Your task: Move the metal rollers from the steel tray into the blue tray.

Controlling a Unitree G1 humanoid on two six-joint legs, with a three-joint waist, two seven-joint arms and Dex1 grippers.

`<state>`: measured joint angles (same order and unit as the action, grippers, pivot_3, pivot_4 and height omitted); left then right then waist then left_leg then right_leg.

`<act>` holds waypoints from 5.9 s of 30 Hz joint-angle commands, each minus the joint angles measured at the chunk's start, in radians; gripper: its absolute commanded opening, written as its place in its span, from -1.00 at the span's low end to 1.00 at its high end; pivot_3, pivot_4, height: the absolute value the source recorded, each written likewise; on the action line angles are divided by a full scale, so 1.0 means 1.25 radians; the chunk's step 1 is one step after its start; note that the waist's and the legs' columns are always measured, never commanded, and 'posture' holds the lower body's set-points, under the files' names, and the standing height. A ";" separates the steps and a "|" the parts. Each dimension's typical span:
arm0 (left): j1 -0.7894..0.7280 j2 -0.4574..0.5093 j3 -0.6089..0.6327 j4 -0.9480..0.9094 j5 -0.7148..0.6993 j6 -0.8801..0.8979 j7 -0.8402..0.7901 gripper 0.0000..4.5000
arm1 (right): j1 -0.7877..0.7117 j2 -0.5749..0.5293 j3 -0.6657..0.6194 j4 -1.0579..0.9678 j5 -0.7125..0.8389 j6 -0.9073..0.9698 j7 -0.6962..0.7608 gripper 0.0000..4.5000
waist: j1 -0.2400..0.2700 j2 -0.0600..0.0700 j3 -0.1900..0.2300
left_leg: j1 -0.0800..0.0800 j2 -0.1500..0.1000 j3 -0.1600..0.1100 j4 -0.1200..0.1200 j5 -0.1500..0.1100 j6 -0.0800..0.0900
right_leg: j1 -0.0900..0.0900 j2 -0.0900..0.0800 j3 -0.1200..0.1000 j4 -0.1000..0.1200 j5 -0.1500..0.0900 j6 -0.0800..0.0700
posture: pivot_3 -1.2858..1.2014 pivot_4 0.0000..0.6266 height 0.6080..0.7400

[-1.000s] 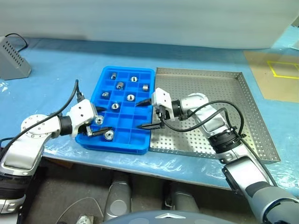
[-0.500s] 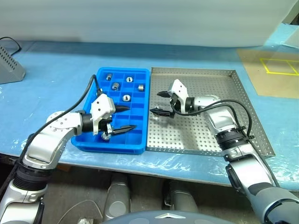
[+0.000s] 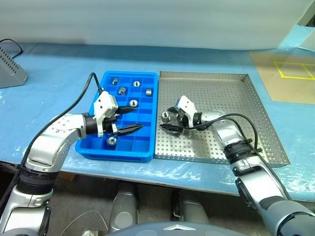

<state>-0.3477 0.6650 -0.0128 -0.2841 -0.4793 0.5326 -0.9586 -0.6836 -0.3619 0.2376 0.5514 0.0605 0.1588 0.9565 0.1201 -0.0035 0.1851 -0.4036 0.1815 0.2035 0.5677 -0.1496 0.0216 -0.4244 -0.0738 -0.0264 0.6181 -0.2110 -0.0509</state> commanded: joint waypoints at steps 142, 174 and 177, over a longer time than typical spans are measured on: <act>-0.174 -0.132 -0.081 0.254 0.067 -0.114 -0.096 0.67 | -0.040 0.066 -0.119 0.125 -0.007 -0.075 -0.227 0.38 | -0.080 -0.001 -0.001 | 0.000 0.000 0.001 0.002 0.000 0.002 | 0.001 0.001 0.001 0.001 0.000 -0.001 | -0.07 -0.52 1.00; 0.076 0.006 0.150 -0.046 -0.006 0.010 0.075 0.67 | -0.156 0.191 0.012 -0.016 0.008 -0.045 -0.012 -0.26 | -0.028 -0.001 0.000 | 0.000 0.001 0.001 -0.003 0.001 0.001 | -0.001 0.001 0.000 -0.002 -0.001 -0.001 | 0.21 -0.52 1.00; 0.107 0.006 0.162 -0.087 -0.021 0.029 0.098 0.67 | -0.181 0.198 -0.004 0.073 0.006 -0.075 -0.016 -0.26 | -0.012 -0.001 0.000 | 0.000 0.001 0.000 -0.004 0.001 0.000 | -0.001 0.001 0.000 -0.002 -0.001 -0.001 | 0.22 -0.52 1.00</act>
<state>-0.2145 0.6619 0.1564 -0.3333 -0.4819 0.5599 -0.8534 -0.8718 -0.1168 0.2519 0.6206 0.0642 0.1068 0.9370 0.1052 -0.0043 0.1849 -0.4039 0.1823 0.2040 0.5628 -0.1487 0.0221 -0.4254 -0.0732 -0.0267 0.6155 -0.2118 -0.0524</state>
